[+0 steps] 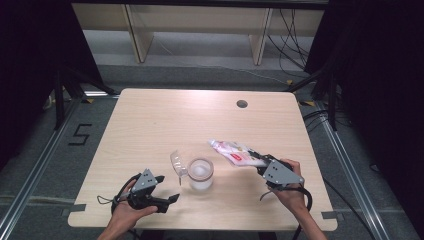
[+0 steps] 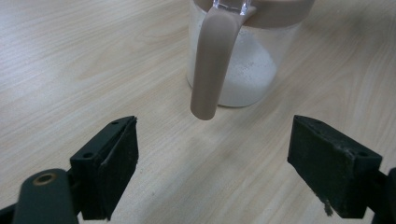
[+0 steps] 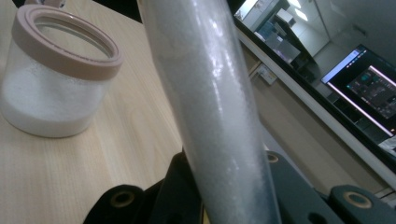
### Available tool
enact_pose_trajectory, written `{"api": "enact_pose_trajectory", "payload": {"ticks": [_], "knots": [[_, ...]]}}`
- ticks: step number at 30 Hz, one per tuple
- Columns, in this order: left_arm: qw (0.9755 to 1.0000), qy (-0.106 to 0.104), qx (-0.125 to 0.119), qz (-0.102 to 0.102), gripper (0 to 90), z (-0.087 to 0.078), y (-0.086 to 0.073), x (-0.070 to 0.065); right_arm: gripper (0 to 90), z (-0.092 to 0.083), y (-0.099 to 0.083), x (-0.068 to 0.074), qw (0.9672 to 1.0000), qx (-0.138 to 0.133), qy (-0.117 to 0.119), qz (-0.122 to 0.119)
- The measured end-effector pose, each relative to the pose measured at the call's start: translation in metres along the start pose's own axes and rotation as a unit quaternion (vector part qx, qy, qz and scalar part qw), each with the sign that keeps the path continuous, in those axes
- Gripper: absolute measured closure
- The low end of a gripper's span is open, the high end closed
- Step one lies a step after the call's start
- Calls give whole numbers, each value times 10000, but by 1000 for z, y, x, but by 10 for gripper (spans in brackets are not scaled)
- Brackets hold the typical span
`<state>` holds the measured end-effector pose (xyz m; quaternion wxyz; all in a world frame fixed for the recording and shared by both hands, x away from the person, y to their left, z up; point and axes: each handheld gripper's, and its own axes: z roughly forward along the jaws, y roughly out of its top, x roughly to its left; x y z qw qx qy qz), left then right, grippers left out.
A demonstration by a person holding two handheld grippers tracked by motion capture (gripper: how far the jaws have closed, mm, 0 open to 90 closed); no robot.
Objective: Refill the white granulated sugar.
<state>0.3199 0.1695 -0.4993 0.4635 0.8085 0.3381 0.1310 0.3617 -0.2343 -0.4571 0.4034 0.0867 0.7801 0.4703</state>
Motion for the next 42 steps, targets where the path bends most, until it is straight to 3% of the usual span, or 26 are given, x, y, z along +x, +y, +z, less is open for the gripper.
{"api": "enact_pose_trajectory", "payload": {"ticks": [2, 5, 10, 12, 16, 18, 19, 24, 27, 36, 37, 38, 42], "knots": [[10000, -6, -8, -80, 159, 0, 0, -1, 863, 2, -2, -1, 10000, -69, 1, 72], [10000, -9, 0, -20, 159, 0, 0, 0, 864, 4, -5, 1, 9993, -110, 56, 352], [10000, -13, 1, 23, 159, 0, 0, 0, 866, 8, -7, 4, 9984, -124, 188, 525], [10000, -11, -11, -86, 159, 0, 0, -1, 867, 10, -8, 5, 9979, -129, 229, 591], [10000, -2, 35, 29, 159, -1, 0, 1, 867, 14, -12, 8, 9950, -165, 323, 933], [10000, -10, -13, -84, 159, 0, 0, -1, 867, 16, -15, 8, 9943, -213, 359, 976], [10000, -8, 0, -38, 159, 0, 0, 0, 867, 16, -16, 8, 9934, -166, 396, 1067], [10000, -6, -6, -74, 159, 0, 0, -1, 867, 19, -23, 6, 9926, -215, 337, 1143], [10000, 12, 4, 81, 159, 0, 0, 1, 867, 21, -26, 7, 9914, -172, 406, 1233], [10000, -6, 9, 56, 159, 0, 0, 1, 861, 23, -30, 7, 9903, -167, 459, 1300], [10000, -10, 8, 50, 159, 0, 0, 0, 860, 23, -30, 8, 9875, -126, 490, 1493], [10000, 3, 37, 66, 159, -1, 0, 0, 859, 24, -31, 8, 9878, -160, 404, 1497], [10000, -8, 4, 40, 159, 0, 0, 1, 847, 21, -32, 6, 9859, -23, 453, 1608]]}}
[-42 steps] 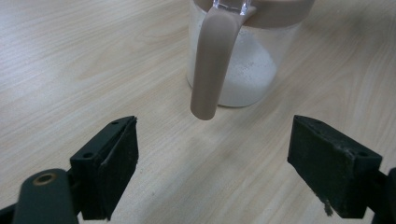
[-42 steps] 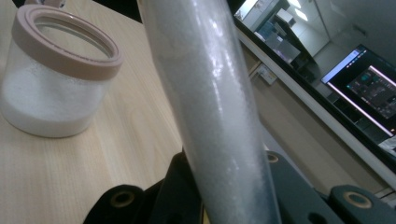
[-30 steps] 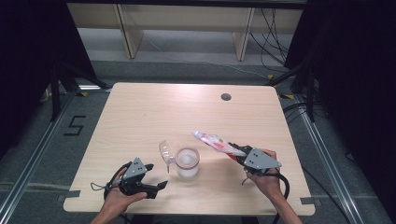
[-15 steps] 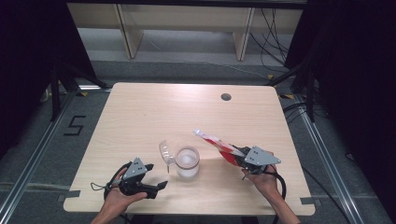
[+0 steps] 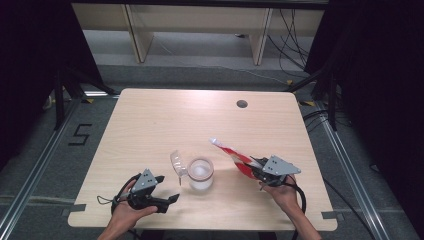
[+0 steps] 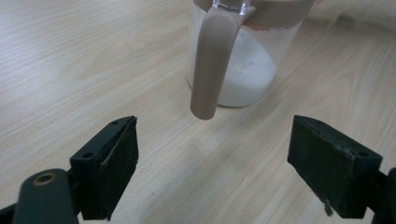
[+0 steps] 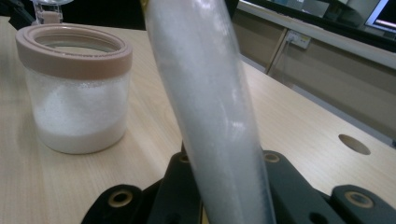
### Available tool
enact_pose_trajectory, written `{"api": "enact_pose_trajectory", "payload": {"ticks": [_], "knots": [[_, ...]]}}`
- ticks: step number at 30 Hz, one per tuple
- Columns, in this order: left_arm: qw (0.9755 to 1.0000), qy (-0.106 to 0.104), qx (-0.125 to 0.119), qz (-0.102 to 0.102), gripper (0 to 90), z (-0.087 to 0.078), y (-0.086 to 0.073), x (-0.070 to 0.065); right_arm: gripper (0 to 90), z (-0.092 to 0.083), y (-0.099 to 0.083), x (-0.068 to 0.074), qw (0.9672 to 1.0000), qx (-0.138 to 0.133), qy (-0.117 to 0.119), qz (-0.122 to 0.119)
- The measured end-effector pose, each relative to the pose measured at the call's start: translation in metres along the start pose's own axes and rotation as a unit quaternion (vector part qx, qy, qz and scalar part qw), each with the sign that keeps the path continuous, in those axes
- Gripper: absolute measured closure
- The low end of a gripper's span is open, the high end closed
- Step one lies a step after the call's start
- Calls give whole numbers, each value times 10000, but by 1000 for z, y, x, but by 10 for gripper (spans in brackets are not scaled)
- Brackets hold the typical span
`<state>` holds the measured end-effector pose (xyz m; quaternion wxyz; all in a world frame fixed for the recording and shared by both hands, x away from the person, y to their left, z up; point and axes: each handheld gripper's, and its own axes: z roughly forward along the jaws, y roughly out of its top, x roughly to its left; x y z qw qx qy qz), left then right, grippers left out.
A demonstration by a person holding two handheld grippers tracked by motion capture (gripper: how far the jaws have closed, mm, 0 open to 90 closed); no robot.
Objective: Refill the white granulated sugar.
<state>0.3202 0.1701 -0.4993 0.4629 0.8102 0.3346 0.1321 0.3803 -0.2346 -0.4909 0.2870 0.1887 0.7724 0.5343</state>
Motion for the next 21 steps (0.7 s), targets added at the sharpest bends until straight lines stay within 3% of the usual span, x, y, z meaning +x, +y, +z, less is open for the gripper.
{"api": "enact_pose_trajectory", "payload": {"ticks": [1, 4, 5, 14, 15, 18, 20, 21], "knots": [[9999, 6, -20, -122, 159, 0, -1, -1, 846, -1, 0, 0, 10000, 32, -8, 18], [10000, 9, -18, -92, 159, 0, -1, -1, 841, -4, -1, -1, 10000, 42, -70, 51], [10000, 5, -10, 7, 159, 0, 0, 0, 841, -5, -1, -1, 9999, 52, -75, 55], [10000, 10, -14, -13, 159, 0, 0, 0, 839, -13, -4, -5, 9996, 94, -193, 195], [10000, 10, -14, -19, 159, 0, 0, 0, 838, -14, -4, -5, 9993, 208, -146, 259], [10000, 9, -13, -9, 159, 0, 0, 0, 840, -11, -8, -7, 9990, 85, -258, 341], [10000, -4, 14, -8, 159, 0, 0, 0, 840, -12, -8, -7, 9992, 96, -210, 335], [10000, -2, 8, -17, 159, 0, 0, 0, 839, -12, -8, -6, 9989, 100, -120, 443]]}}
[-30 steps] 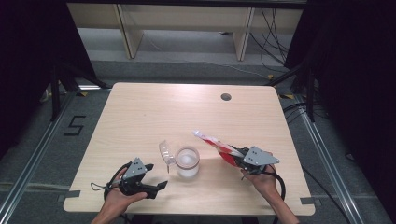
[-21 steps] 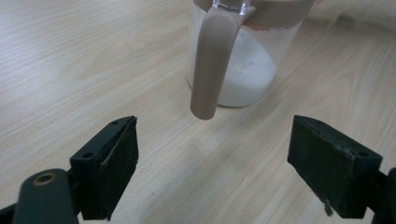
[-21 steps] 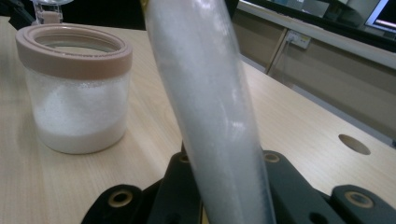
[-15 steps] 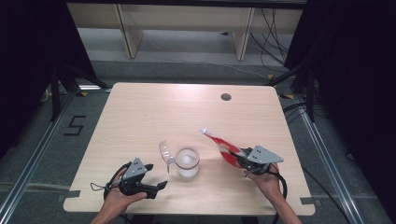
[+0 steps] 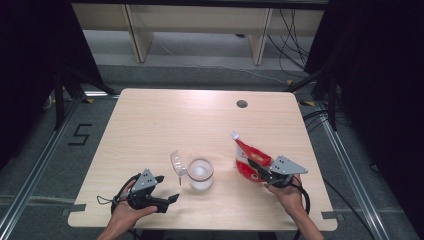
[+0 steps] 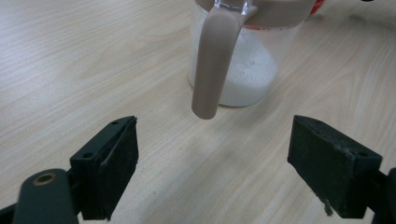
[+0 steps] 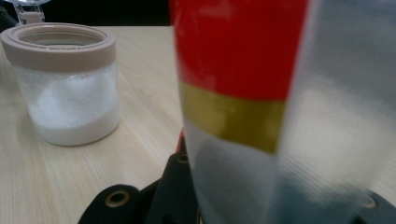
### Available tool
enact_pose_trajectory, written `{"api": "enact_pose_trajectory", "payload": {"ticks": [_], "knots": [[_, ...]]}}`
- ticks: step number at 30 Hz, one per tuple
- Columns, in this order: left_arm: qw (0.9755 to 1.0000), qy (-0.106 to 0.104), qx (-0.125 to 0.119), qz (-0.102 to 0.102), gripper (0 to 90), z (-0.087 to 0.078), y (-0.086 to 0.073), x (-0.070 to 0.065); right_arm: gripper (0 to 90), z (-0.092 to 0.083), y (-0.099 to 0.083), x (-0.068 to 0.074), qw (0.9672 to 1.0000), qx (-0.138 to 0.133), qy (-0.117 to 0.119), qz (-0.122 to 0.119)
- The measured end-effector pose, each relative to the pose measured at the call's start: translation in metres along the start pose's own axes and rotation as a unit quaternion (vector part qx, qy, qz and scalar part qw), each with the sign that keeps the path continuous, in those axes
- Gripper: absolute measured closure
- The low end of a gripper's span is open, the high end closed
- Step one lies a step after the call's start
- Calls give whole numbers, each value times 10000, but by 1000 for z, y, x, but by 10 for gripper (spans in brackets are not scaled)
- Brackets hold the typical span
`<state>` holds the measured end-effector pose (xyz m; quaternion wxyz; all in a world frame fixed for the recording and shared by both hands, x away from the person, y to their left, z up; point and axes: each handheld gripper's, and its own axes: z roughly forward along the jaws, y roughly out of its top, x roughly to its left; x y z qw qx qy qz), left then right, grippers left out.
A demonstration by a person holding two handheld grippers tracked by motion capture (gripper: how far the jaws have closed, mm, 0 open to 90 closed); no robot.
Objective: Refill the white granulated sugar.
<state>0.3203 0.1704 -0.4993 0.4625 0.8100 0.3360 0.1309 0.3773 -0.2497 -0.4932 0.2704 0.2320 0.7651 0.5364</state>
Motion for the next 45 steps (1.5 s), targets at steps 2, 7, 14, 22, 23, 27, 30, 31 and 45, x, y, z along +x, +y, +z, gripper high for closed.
{"api": "enact_pose_trajectory", "payload": {"ticks": [2, 7, 14, 22, 23, 27, 30, 31, 45], "knots": [[10000, 10, -20, 4, 159, 0, 0, 0, 839, 1, 0, 1, 10000, -41, -55, 50], [10000, -1, 19, 13, 159, 0, 0, 0, 835, 3, 0, 0, 10000, 0, -27, 37], [10000, -3, 19, 16, 159, 0, 0, 0, 806, 4, -1, 1, 9994, -60, 0, 332], [10000, 17, 38, 12, 159, -1, 0, 0, 728, 1, -1, 0, 9992, -81, -51, 398], [10000, 19, 24, 11, 159, -1, 0, 0, 713, 1, -1, 0, 9992, -88, -71, 396], [10000, 20, 6, -2, 159, -1, 0, 0, 604, -2, -1, 0, 9979, -2, -55, 645], [10000, 17, -24, -39, 159, 0, 0, 0, 521, -6, 0, -1, 9967, -3, -151, 796], [10000, 17, -22, -36, 159, 0, 0, 0, 501, -8, 1, 0, 9963, 47, -110, 847], [10000, 20, 7, -5, 159, -1, 0, 0, 328, -28, 2, 4, 9931, 179, -350, 1108]]}}
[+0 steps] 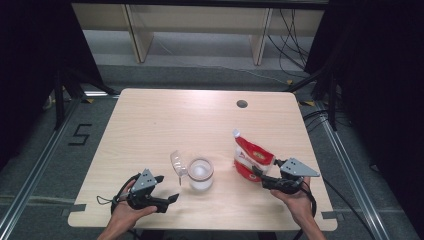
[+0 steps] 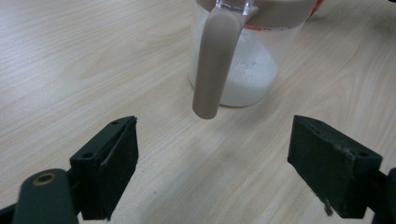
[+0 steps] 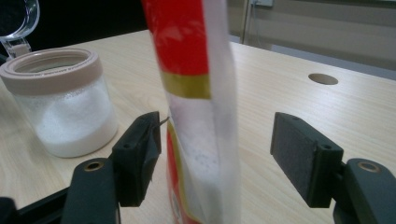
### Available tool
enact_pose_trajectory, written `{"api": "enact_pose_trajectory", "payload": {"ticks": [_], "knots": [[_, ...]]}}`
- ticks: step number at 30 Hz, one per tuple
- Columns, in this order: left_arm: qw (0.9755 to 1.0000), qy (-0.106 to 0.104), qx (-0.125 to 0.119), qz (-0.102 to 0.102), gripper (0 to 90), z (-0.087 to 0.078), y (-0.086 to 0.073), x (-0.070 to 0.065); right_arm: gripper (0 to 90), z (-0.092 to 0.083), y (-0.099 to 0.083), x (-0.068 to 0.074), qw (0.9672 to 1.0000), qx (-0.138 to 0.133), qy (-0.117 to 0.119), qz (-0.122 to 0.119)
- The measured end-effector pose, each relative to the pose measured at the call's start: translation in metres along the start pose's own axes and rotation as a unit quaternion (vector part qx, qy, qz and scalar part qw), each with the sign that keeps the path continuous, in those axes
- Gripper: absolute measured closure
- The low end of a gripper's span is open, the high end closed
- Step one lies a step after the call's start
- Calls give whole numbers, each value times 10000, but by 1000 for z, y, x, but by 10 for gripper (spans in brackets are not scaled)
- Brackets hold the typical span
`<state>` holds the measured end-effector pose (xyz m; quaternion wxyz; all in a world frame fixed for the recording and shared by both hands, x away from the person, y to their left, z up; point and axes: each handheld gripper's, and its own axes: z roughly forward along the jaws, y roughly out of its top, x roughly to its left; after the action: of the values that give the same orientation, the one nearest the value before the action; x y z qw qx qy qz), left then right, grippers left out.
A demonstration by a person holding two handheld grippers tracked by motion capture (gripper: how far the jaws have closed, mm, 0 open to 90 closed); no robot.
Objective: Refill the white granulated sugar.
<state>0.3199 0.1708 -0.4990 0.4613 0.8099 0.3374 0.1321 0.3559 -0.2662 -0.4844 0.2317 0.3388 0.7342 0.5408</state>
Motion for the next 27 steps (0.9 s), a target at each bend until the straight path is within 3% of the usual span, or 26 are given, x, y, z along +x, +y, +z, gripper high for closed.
{"api": "enact_pose_trajectory", "payload": {"ticks": [1, 2, 6, 7, 8, 9, 14, 15, 18, 27], "knots": [[10000, 0, 3, 8, 159, 0, 0, 0, 319, -1, 0, -2, 9998, -31, -58, -176], [10000, -1, -33, -34, 159, 0, 0, 0, 312, -2, 0, 0, 10000, -8, 25, 39], [10000, -14, -10, -23, 158, 0, 0, 0, 289, -10, -1, 0, 9999, 75, -105, -38], [10000, -18, 29, 24, 158, 0, 0, 1, 280, -11, -2, 2, 9998, 112, -105, 157], [10000, -16, 29, 24, 158, 0, 0, 1, 278, -12, -2, -1, 9999, 79, -65, 89], [10000, 8, 38, 23, 158, 0, 0, 0, 273, -14, -2, 1, 9995, 133, -117, 250], [10000, 14, 14, -9, 158, 0, 0, 0, 208, -18, -3, 2, 9997, 166, -71, 138], [9999, 51, 99, 79, 158, -1, 0, 1, 197, -19, -3, 4, 9994, 201, -94, 254], [10000, 5, 38, -22, 158, 0, 0, 0, 162, -21, -3, 4, 9995, 263, -61, 177], [10000, -12, -7, -73, 158, 2, 0, -1, 153, -24, -5, 8, 9988, 466, -91, 106]]}}
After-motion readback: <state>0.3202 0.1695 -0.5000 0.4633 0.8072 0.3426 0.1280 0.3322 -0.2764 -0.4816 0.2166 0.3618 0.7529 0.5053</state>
